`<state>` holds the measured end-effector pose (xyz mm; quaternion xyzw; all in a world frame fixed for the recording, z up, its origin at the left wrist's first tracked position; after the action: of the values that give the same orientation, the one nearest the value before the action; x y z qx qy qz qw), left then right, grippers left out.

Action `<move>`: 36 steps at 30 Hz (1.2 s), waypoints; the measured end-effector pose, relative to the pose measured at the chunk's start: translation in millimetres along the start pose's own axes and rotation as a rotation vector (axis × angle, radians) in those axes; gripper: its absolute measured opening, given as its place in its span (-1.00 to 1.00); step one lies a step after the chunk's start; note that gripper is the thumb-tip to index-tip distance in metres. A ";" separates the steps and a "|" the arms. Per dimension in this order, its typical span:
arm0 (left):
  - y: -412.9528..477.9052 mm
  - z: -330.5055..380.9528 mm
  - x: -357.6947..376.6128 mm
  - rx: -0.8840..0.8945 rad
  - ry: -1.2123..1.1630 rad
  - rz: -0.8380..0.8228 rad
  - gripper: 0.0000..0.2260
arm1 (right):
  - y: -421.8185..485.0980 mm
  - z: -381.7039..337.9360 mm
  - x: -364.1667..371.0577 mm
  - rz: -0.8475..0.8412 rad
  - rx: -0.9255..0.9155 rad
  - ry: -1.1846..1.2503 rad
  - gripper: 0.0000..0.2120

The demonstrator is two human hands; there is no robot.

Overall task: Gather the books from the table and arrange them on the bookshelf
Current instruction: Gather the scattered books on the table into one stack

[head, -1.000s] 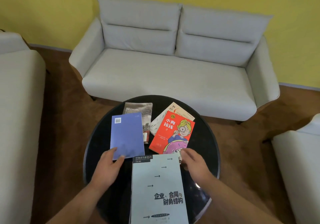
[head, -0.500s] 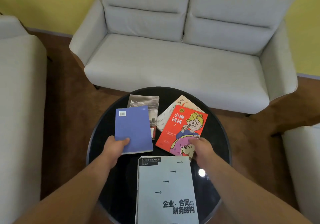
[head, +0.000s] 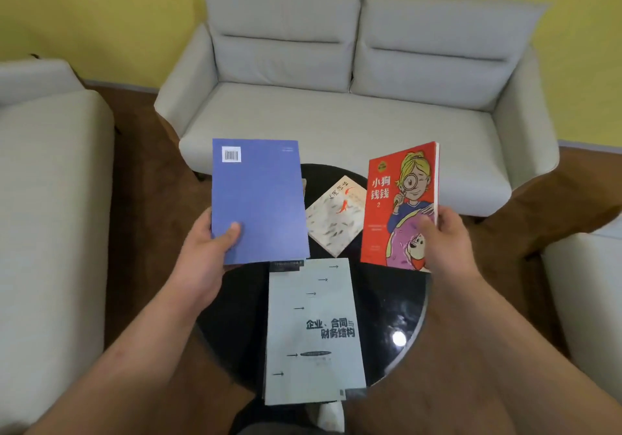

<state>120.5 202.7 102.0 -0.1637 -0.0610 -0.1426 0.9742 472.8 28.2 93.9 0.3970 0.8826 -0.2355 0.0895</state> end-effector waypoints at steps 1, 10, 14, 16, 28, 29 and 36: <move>-14.6 -3.5 6.7 -0.021 0.025 -0.046 -0.68 | -6.7 -1.1 -6.5 -0.006 0.000 0.009 -0.79; -129.2 10.5 23.5 0.001 0.461 0.066 -0.63 | -70.4 17.9 -38.9 -0.114 0.013 0.105 -0.85; -153.8 32.4 63.4 0.208 0.971 0.052 -0.55 | -83.2 24.7 -40.1 -0.147 0.013 0.106 -0.89; -158.5 21.1 79.2 0.252 1.145 0.024 -0.55 | -87.2 26.8 -39.9 -0.152 0.013 0.096 -0.90; -168.8 -52.4 127.2 0.462 1.572 -0.349 -0.62 | -93.6 39.0 -68.4 -0.111 0.035 0.035 -0.83; -165.4 -65.6 127.3 0.355 1.591 -0.409 -0.63 | -93.7 39.3 -68.6 -0.110 0.033 0.010 -0.81; -130.0 -77.8 75.2 0.030 1.560 -0.391 -0.29 | -91.1 45.9 -76.7 -0.109 0.036 -0.039 -0.82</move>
<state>159.0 39.4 80.6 0.0100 0.6076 -0.3828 0.6958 455.1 -96.9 111.6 0.3452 0.8965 -0.2637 0.0867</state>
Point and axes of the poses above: each hand's wrist, its own y-axis towards the middle knuckle, its own x-axis out of the palm, z = x × y, the point moved 10 cm from there along y, towards the middle knuckle, and after that the axes turned 7 degrees about -y, right-handed, at the moved point
